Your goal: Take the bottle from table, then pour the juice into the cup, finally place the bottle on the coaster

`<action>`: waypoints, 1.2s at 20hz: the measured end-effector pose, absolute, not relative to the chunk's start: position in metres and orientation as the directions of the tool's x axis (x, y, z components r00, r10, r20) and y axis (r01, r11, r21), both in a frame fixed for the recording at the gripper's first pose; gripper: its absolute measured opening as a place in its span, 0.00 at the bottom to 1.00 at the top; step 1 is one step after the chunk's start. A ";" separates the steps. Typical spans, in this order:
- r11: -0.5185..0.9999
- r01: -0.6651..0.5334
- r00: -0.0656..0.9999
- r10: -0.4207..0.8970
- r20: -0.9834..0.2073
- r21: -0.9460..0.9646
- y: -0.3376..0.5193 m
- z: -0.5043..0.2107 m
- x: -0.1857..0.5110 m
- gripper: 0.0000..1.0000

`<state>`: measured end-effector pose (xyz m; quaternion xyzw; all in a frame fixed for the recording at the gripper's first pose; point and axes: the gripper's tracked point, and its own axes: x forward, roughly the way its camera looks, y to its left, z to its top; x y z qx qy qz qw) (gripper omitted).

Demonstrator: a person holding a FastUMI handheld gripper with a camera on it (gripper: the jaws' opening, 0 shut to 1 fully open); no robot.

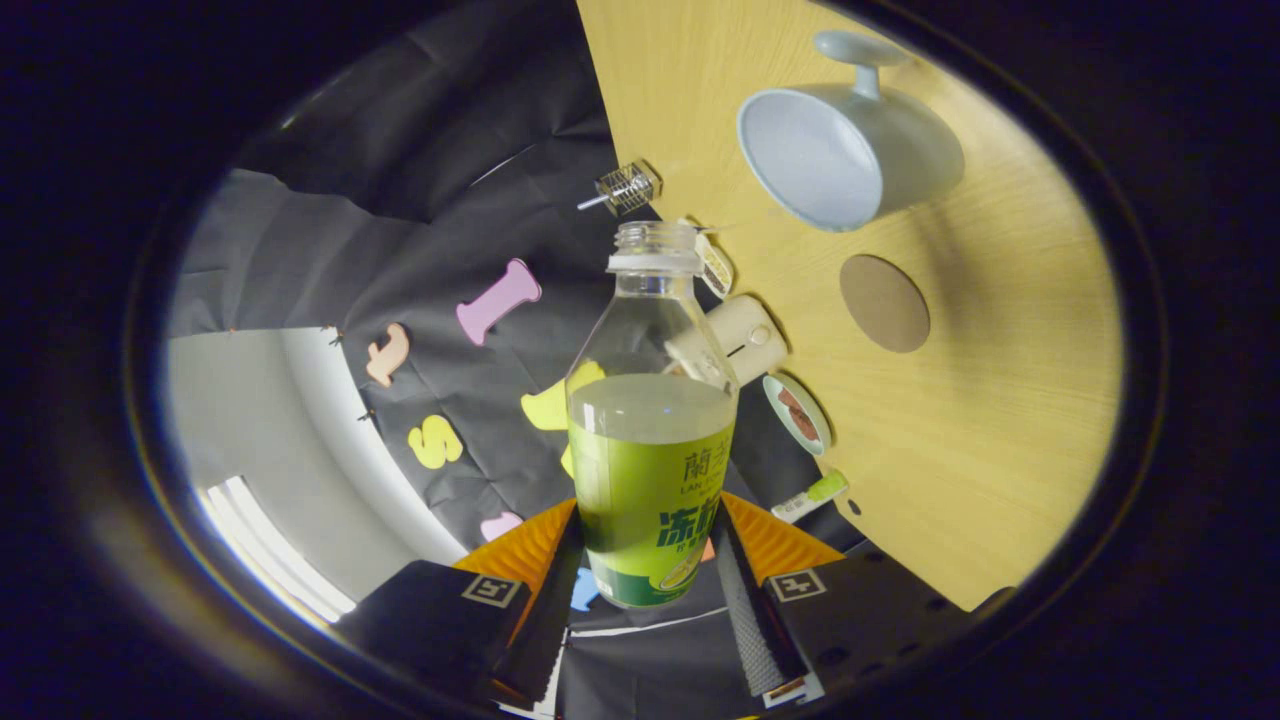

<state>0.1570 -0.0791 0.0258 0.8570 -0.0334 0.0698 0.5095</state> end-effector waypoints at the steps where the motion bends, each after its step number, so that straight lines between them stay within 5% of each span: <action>1: -0.487 -0.135 0.987 0.009 0.159 0.863 -0.081 0.027 0.157 0.75; 24: -0.496 -0.237 0.964 -0.017 0.264 0.835 -0.089 0.063 0.148 0.74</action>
